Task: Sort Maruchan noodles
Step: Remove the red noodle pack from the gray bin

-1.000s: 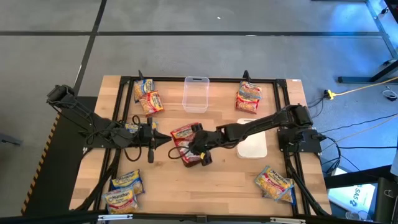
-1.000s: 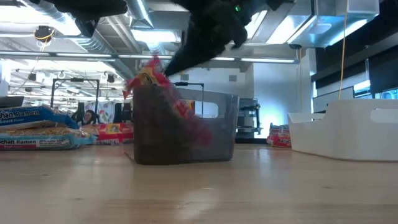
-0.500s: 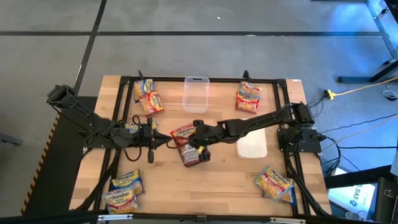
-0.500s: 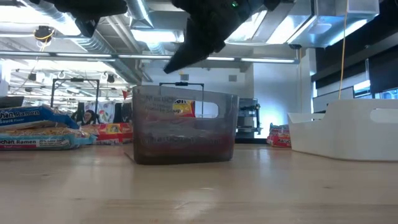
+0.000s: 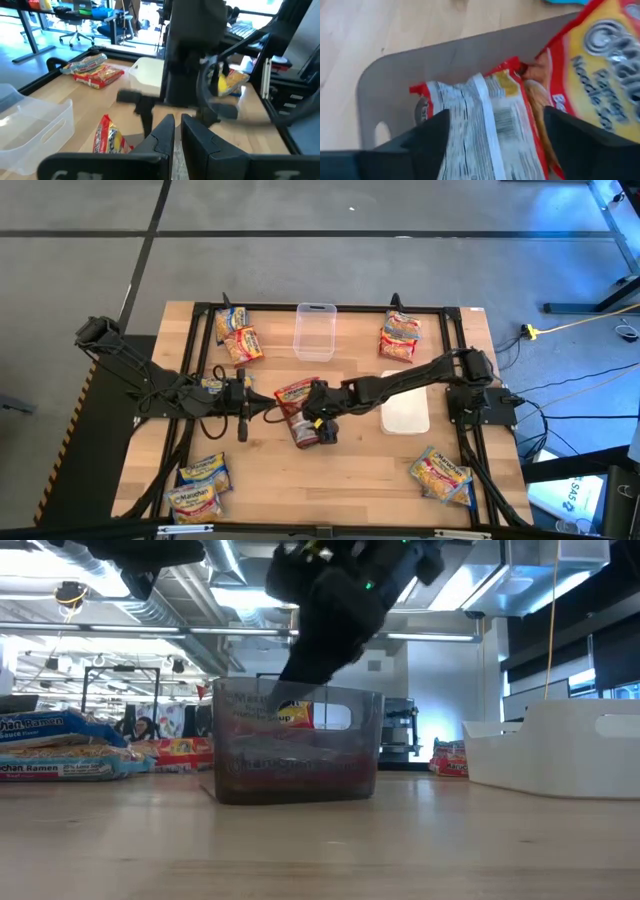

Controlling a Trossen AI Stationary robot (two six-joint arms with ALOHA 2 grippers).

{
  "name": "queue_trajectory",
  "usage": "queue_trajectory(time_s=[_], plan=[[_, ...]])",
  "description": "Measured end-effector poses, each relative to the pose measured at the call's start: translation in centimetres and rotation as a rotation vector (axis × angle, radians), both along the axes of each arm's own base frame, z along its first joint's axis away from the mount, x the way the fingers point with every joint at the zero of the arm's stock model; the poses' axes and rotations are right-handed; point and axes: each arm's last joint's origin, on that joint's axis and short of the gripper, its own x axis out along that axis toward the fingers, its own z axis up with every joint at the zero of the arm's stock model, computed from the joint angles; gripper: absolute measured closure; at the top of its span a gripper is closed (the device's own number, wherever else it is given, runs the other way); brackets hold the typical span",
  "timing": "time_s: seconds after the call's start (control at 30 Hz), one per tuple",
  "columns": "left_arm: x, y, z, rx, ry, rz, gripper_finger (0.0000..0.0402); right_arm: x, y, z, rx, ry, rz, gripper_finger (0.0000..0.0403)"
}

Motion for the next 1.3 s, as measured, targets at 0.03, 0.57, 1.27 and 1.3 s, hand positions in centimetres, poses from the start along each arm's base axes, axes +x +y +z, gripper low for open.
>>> queue_trajectory(time_s=[0.03,0.57,1.27,1.3], plan=[[0.0,0.0,0.0,0.001,0.003,0.000,0.0375,0.3,0.0,-0.5,0.002,-0.004,0.005,0.0086],[0.0,0.1,-0.1,0.003,0.005,0.002,0.0375,1.3,-0.3,-4.4,0.039,0.061,-0.019,0.0099],[0.1,0.2,0.0,0.004,0.004,0.009,0.0375,1.4,-0.6,-6.0,0.011,0.100,0.019,0.0393],[0.1,0.2,0.0,0.004,0.004,0.009,0.0375,1.4,-0.6,-5.9,0.010,0.098,0.021,0.0396]])
